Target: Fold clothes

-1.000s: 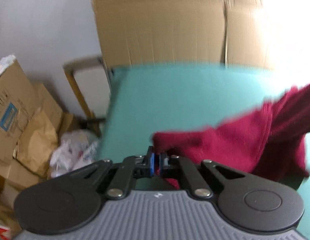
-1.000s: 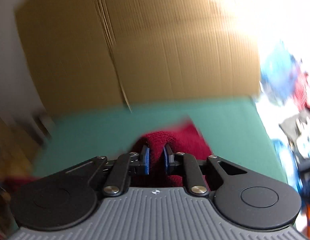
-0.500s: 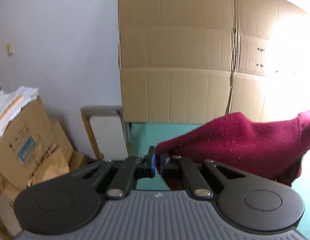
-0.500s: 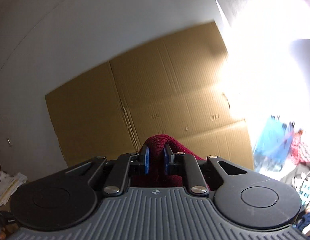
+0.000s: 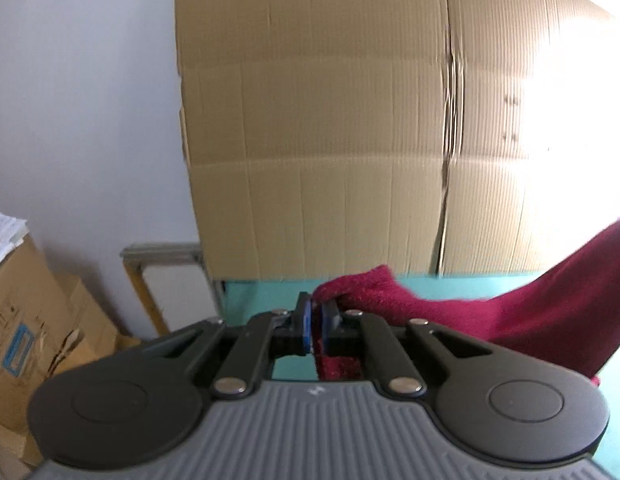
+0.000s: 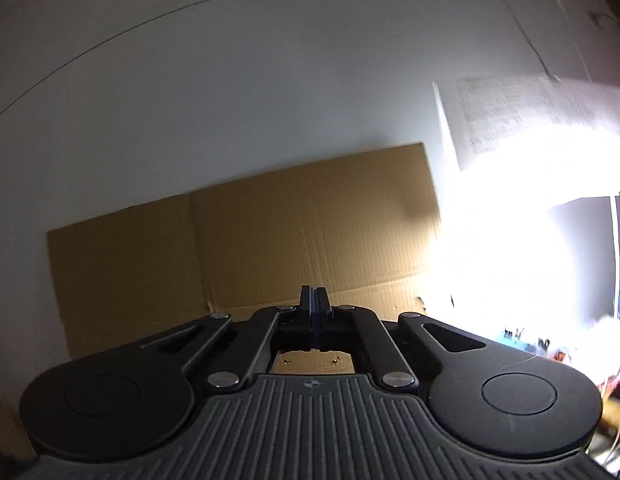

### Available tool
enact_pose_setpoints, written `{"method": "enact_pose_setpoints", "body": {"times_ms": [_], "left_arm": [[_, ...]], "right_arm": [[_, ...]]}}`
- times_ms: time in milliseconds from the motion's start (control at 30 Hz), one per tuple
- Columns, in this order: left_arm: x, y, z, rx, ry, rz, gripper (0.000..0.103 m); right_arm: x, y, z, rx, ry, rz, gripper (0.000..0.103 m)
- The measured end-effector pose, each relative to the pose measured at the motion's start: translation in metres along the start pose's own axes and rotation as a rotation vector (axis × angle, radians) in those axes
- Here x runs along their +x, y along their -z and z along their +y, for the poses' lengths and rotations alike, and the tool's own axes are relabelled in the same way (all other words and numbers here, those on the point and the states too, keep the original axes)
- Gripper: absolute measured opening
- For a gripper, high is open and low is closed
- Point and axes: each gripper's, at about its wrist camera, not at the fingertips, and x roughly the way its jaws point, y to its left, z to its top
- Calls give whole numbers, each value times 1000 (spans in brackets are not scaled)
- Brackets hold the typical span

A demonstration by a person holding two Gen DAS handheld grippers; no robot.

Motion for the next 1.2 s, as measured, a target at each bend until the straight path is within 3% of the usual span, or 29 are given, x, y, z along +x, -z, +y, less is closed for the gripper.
{"method": "enact_pose_setpoints", "body": {"times_ms": [100, 133, 167, 233, 367, 433, 667, 800, 867, 900, 967, 1000, 1033, 1067, 1100, 1200], "left_arm": [[4, 7, -9, 6, 16, 3, 3], [4, 10, -13, 24, 17, -2, 2], [4, 13, -18, 41, 18, -6, 2], [-1, 15, -26, 59, 54, -17, 2], [-15, 22, -40, 110, 92, -33, 9], [-13, 37, -40, 124, 83, 2, 16], [-3, 128, -25, 85, -2, 204, 16], [-4, 175, -22, 92, -65, 282, 16], [-4, 186, -22, 84, -65, 293, 19], [-2, 189, -23, 82, -67, 295, 27], [4, 192, -24, 95, -74, 295, 34], [10, 192, -27, 111, -80, 287, 35], [15, 191, -30, 127, -84, 282, 35], [21, 190, -34, 148, -89, 279, 34], [27, 188, -39, 177, -98, 272, 33], [37, 184, -47, 270, -115, 223, 29]], "right_arm": [[-4, 22, 10, -99, -11, 126, 7], [-4, 40, 15, -137, -26, 185, 14], [-3, 62, 21, -182, -35, 246, 19], [-5, 113, 36, -276, -54, 332, 42], [-11, 211, 73, -448, -141, 429, 57], [-10, 254, 95, -516, -182, 463, 57], [16, 358, 167, -681, -393, 562, 58], [50, 390, 169, -753, -315, 663, 48], [57, 394, 161, -683, -276, 706, 51], [59, 398, 157, -647, -267, 727, 57], [60, 411, 155, -603, -267, 763, 57], [61, 412, 152, -582, -272, 769, 54], [60, 413, 151, -557, -272, 774, 31], [60, 413, 151, -531, -272, 779, 23], [57, 412, 148, -504, -268, 777, 17], [30, 376, 129, -375, -289, 711, 16]]}}
